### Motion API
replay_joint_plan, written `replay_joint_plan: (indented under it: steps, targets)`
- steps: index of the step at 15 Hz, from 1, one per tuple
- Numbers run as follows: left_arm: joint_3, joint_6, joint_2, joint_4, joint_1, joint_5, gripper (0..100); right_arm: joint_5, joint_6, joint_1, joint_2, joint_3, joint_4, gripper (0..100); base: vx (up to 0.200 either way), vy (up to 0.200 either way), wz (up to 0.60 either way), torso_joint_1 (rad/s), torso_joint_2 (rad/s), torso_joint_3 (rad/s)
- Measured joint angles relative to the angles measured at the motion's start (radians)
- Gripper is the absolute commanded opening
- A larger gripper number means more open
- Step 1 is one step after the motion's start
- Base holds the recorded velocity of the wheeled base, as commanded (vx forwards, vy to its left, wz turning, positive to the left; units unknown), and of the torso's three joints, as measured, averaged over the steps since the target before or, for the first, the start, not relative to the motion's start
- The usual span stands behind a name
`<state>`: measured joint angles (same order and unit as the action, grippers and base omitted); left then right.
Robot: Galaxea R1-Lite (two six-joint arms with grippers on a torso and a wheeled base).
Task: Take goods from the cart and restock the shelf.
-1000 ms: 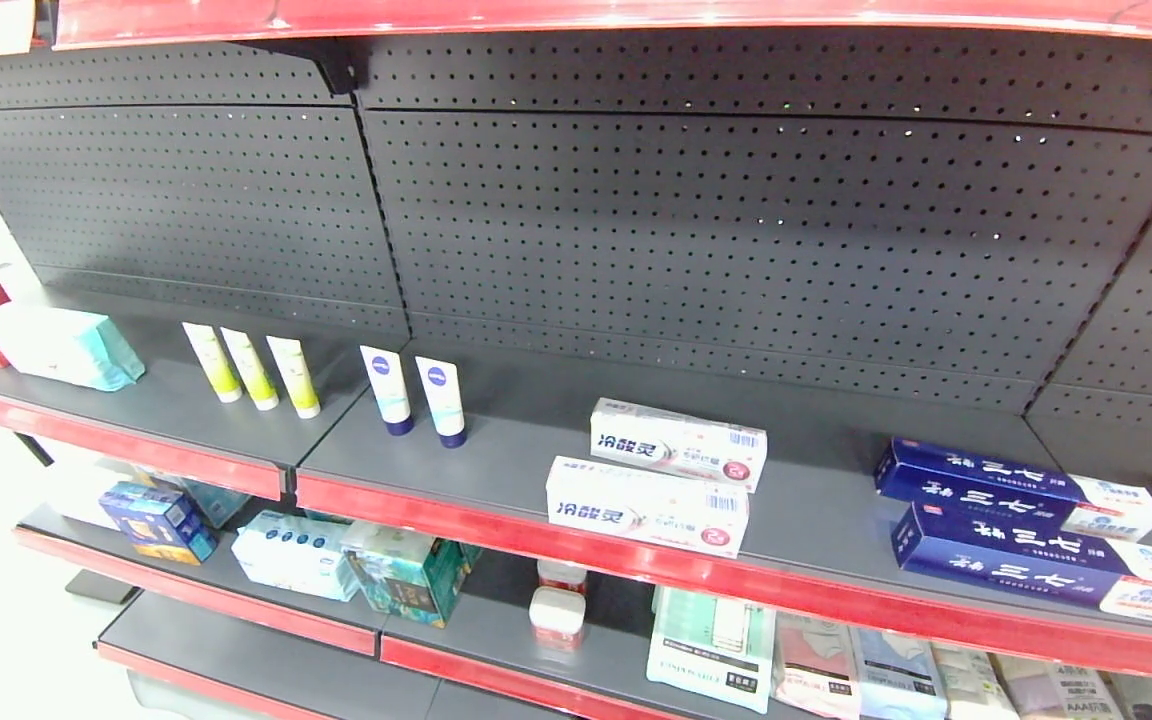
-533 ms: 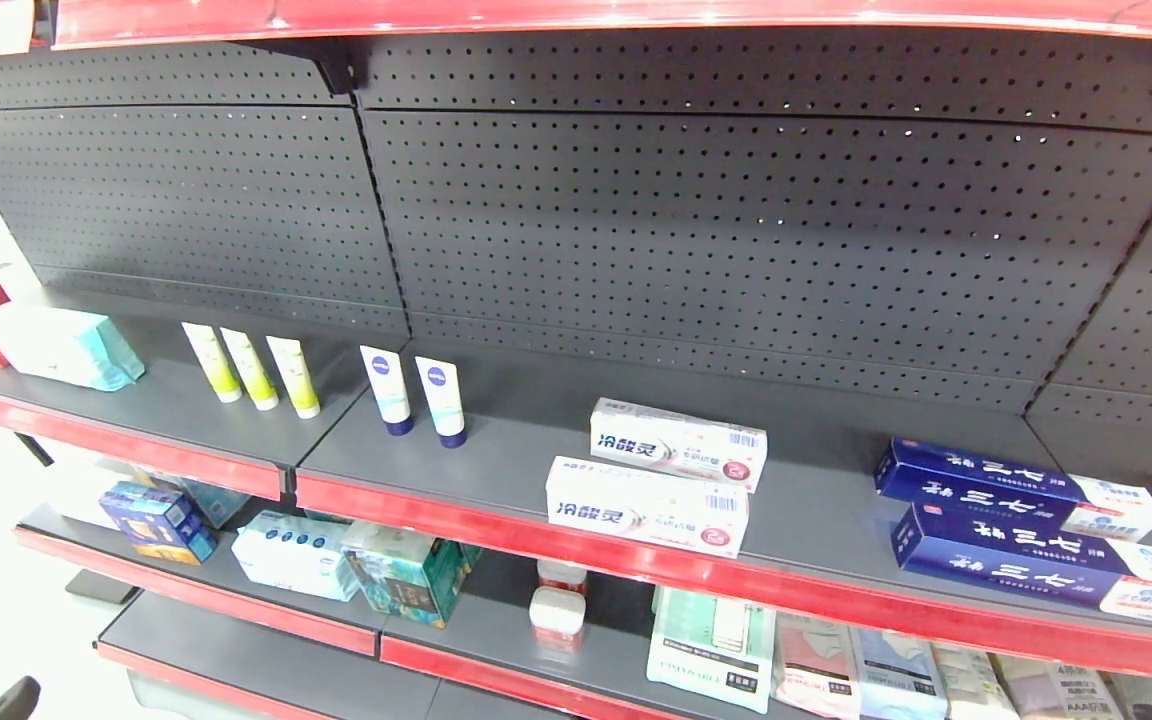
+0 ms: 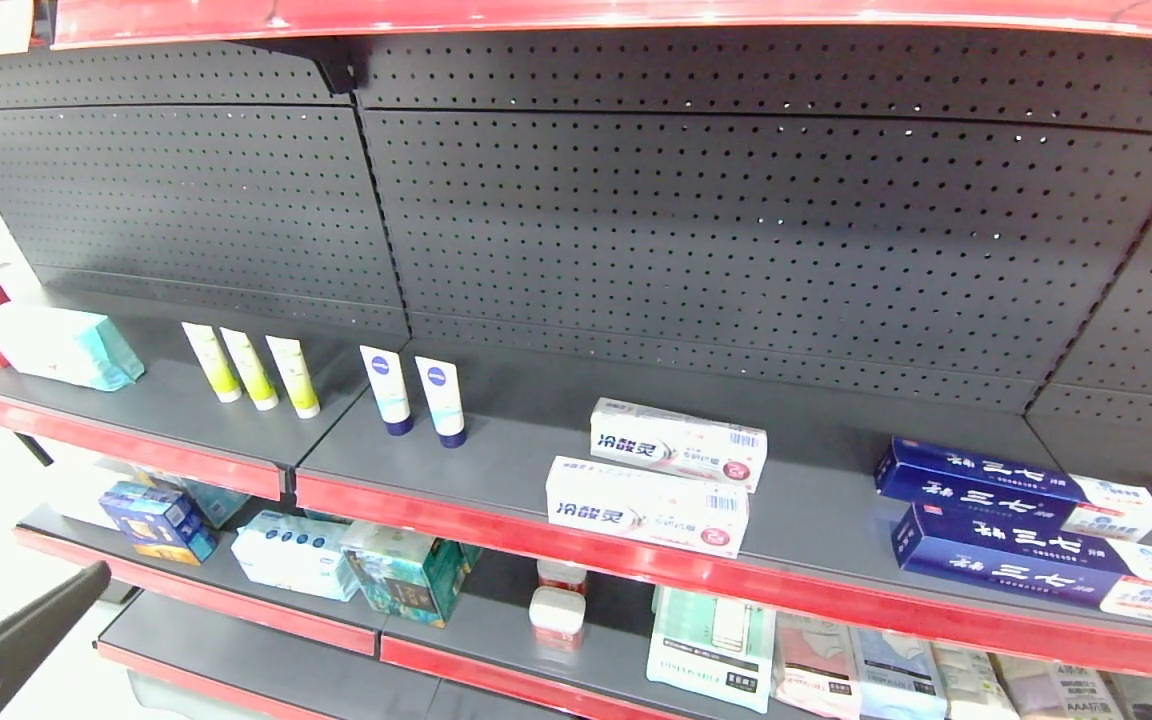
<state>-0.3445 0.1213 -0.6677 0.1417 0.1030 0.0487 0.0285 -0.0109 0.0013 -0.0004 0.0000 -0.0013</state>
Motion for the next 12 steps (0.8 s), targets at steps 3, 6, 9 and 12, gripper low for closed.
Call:
replay_joint_plan:
  steps: [3, 6, 9, 12]
  targets:
    - [-0.009, 0.0, -0.071, 0.031, 0.0, -0.001, 100, 0.0, 0.001, 0.0, 0.0, 0.0, 0.0, 100, 0.0, 0.0, 0.0, 0.0, 0.0, 0.0]
    - [-0.01, 0.0, -0.102, 0.031, 0.0, -0.001, 100, 0.0, 0.001, 0.0, 0.0, 0.0, 0.0, 100, 0.0, 0.0, 0.0, 0.0, 0.0, 0.0]
    - [-0.01, 0.0, -0.121, 0.032, -0.001, -0.002, 100, 0.0, 0.001, 0.0, 0.0, 0.0, 0.0, 100, 0.0, 0.0, 0.0, 0.0, 0.0, 0.0]
    - [-0.01, -0.001, -0.127, 0.033, -0.002, -0.002, 100, 0.0, 0.0, 0.0, 0.0, 0.0, 0.0, 100, 0.0, 0.0, -0.6, 0.001, 0.01, 0.002]
